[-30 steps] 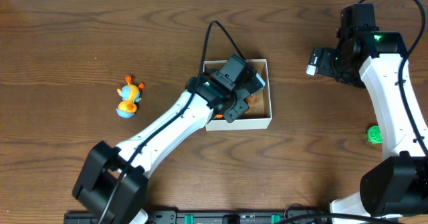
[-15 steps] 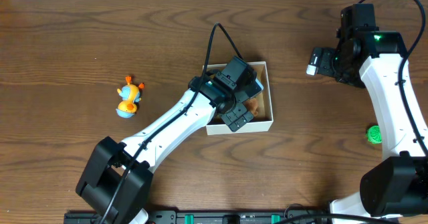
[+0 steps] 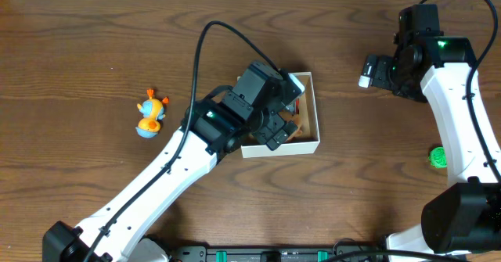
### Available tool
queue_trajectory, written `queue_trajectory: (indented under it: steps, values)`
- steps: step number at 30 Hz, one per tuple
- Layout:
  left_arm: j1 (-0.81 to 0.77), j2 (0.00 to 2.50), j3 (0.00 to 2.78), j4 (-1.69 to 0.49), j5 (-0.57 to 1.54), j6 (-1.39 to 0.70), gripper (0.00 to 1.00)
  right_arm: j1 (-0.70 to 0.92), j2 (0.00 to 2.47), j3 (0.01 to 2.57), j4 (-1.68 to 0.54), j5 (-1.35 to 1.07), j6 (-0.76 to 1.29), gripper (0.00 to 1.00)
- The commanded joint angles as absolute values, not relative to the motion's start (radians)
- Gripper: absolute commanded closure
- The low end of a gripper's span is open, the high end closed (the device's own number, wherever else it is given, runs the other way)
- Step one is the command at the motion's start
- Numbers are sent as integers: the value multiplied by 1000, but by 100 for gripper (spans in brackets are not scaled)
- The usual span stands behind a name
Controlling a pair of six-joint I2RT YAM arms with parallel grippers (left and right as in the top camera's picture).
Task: Pack container
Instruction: 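Lift the brown plush with the left gripper and lower it into the box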
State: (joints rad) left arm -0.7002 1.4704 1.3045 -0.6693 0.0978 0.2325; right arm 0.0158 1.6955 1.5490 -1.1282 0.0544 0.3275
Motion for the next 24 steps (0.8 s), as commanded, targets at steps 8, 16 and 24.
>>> queue_trajectory:
  steps: [8, 16, 24]
  values:
    - [-675, 1670, 1313, -668, 87, 90, 10, 14, 1695, 1544, -1130, 52, 312, 1]
    - [-675, 1879, 1313, -648, 151, 27, 10, 14, 1695, 1544, -1131, 52, 312, 1]
    - [-675, 1898, 1314, -650, 180, 29, 10, 14, 1695, 1544, -1134, 52, 313, 1]
